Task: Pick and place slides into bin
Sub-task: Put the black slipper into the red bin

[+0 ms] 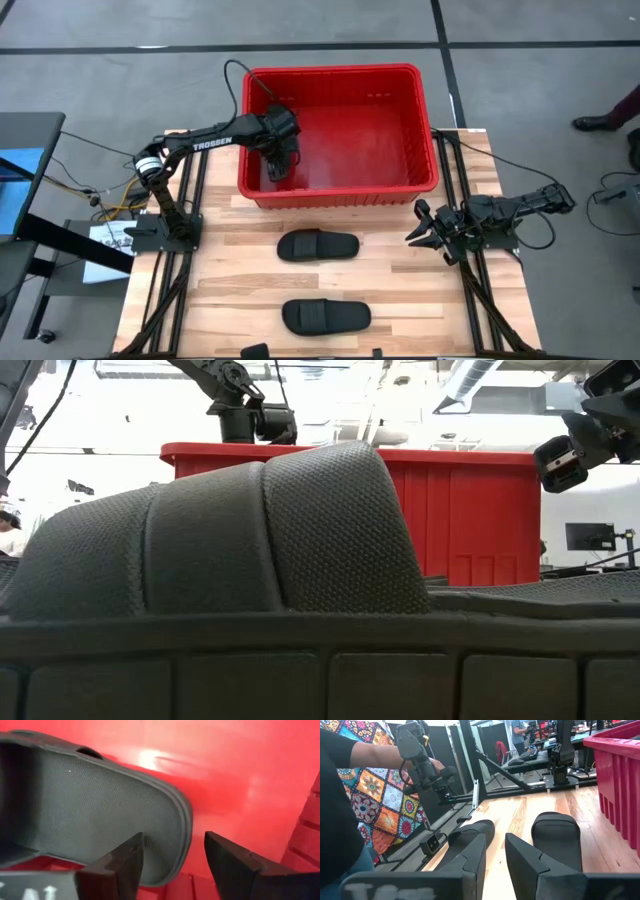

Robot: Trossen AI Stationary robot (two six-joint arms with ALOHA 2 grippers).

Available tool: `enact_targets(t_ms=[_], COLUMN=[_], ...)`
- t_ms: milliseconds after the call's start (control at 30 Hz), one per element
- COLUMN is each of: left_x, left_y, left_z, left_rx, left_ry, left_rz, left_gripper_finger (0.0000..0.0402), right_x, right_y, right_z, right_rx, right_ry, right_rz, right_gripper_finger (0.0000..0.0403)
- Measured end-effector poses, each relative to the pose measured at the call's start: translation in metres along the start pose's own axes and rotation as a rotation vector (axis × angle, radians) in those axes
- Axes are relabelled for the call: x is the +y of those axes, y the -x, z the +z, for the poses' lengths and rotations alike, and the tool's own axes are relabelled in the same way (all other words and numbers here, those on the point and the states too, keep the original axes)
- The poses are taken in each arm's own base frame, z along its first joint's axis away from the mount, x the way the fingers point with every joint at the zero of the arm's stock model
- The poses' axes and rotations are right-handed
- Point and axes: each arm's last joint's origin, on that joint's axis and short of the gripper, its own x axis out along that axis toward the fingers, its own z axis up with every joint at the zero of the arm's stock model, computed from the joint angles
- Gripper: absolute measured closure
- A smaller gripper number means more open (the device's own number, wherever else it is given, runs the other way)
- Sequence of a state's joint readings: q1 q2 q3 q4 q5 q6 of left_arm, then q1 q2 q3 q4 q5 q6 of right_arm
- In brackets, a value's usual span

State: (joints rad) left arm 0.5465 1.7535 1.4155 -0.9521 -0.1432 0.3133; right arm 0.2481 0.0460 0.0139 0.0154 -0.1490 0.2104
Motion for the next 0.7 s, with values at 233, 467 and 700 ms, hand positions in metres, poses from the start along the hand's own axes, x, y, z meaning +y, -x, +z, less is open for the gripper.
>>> enact_targets(t_ms=[233,467,700], left_x=[-0.001,0.005,0.012], left_y=[0.000,0.019,0.047], left_z=[0.000,0.011,0.021], left_rx=[0.006,-0.051,-0.098], left_ry=[-0.012,-0.031,-0.051], left_rz=[-0.003,0.009,0.028], left_gripper_finger=[0.0202,0.0202,0.0202], right_x=[0.000,0.000,0.000], right_y=[0.000,0.000,0.000], right_z=[0.000,0.000,0.000], right_rx=[0.000,0.000,0.000], right_ry=[0.000,0.000,0.000], right_rz=[0.001,0.001,0.001], right_gripper_finger=[0.0338,0.0338,0.0338])
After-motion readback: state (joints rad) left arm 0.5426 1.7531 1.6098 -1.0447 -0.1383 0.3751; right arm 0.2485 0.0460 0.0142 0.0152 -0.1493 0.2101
